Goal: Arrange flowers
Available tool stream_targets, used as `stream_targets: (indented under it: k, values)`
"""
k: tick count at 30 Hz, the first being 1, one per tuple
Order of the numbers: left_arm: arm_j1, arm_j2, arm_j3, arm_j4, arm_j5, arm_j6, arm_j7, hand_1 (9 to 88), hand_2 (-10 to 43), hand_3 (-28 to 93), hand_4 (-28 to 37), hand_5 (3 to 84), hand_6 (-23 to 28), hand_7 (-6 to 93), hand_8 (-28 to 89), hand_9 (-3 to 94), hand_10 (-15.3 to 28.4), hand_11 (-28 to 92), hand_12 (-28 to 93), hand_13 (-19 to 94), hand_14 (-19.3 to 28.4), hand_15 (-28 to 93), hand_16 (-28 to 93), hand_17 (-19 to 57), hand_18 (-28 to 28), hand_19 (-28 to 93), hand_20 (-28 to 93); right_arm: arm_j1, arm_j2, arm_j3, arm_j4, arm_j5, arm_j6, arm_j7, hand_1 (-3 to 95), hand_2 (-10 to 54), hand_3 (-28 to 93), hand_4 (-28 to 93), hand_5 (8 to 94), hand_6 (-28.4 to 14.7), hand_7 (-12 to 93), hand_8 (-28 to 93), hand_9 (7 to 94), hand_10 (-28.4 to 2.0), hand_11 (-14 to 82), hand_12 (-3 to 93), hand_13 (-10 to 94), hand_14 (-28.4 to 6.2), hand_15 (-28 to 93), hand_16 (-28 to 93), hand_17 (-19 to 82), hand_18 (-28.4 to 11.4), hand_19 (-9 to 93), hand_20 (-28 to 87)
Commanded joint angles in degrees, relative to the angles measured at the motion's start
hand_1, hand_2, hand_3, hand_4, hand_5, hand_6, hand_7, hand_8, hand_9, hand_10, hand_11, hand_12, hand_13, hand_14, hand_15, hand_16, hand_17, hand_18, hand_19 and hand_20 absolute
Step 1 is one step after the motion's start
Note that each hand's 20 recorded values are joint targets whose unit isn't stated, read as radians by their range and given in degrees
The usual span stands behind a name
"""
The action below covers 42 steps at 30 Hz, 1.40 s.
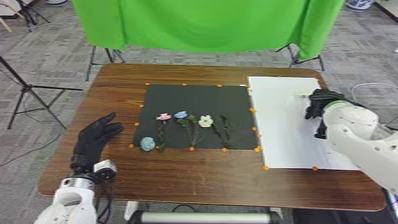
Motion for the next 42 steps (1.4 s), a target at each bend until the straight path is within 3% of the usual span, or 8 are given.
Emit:
stream_targets:
  k: [1,9,16,26,34,35,42]
  values:
    - [2.3,-0.82,0.55,0.74,0.01,-1.01,-2.08,20.3,-4.2,76,-28.3,48.1,1.6,14.4,-7,50.4,13.2,21,13,41,16.9,24,-1,9.6,11.9,5,18,-0.7,0.7,-0.9,-0.4,0.3,5.3,-0.1,57.8,-5.5,62,-20,75.3,-0.6,16,2,82.7,-12.7,11.6,21.3,91,-3.5,59,27,62,-15.4,93,50]
    - [2.7,-0.62,0.19,0.59,-0.19,-0.74,-2.01,20.3,-4.2,76,-28.3,47.9,1.6,14.2,-7,50.4,13.3,21,13,41,16.9,24,-1,9.7,11.9,5,18,-0.2,2.7,5.9,-10.2,2.9,9.4,-2.2,59.5,-5.5,61,-18,77.5,-0.6,16,3,84.4,-12.8,10.0,22.8,92,-2.8,58,29,63,-14.7,93,49]
    - [2.2,-0.4,0.49,0.68,-0.09,-0.95,-1.98,20.3,-4.3,76,-28.2,47.9,1.6,14.0,-7,50.5,13.3,21,13,42,16.8,24,-1,9.7,11.9,5,18,7.5,-0.2,3.2,-16.6,15.9,12.1,-8.5,59.3,-5.6,61,-18,77.8,-0.8,16,4,84.7,-12.8,10.0,23.0,92,-2.5,59,29,64,-14.2,93,50]
    - [1.8,-0.54,1.11,0.8,0.02,-1.35,-2.14,20.3,-4.2,76,-28.3,47.9,1.8,13.8,-7,50.3,13.4,21,13,42,16.8,24,-1,9.7,11.9,5,18,20.1,-10.1,-11.9,-9.2,38.7,7.4,-8.4,59.1,-5.6,61,-18,77.9,-0.6,15,4,84.9,-12.7,9.9,23.1,93,-2.3,59,30,64,-14.1,93,52]
    - [2.6,-0.67,0.7,0.62,-0.15,-1.27,-2.73,20.3,-4.2,76,-28.2,47.8,1.8,13.8,-7,50.4,13.3,21,13,41,16.9,24,-1,9.7,11.8,5,18,19.5,-13.0,-14.9,-5.7,52.0,7.5,-6.4,59.3,-5.3,61,-18,77.9,-0.7,15,4,84.9,-12.6,9.9,23.0,93,-2.3,59,30,65,-14.1,93,53]
    - [2.2,-0.58,0.8,0.89,-0.18,-1.53,-2.81,20.3,-4.2,76,-28.2,47.9,1.8,13.8,-7,50.4,13.3,21,13,41,16.9,24,-1,9.7,11.8,5,18,19.3,-13.2,-14.9,-5.4,53.1,7.2,-6.2,59.3,-5.3,61,-18,77.9,-0.8,15,4,84.9,-12.6,9.9,22.9,93,-2.3,59,30,65,-14.1,93,53]
    - [2.0,-0.33,0.78,0.91,-0.07,-1.72,-3.1,20.3,-4.1,76,-28.2,47.8,1.8,13.7,-7,50.4,13.3,21,13,41,16.9,24,-1,9.7,11.8,5,18,17.3,-15.3,-14.7,-3.6,55.0,8.1,-5.7,59.4,-5.0,60,-18,77.9,-0.9,15,4,84.7,-12.7,9.9,22.7,93,-2.3,59,30,65,-14.1,93,53]
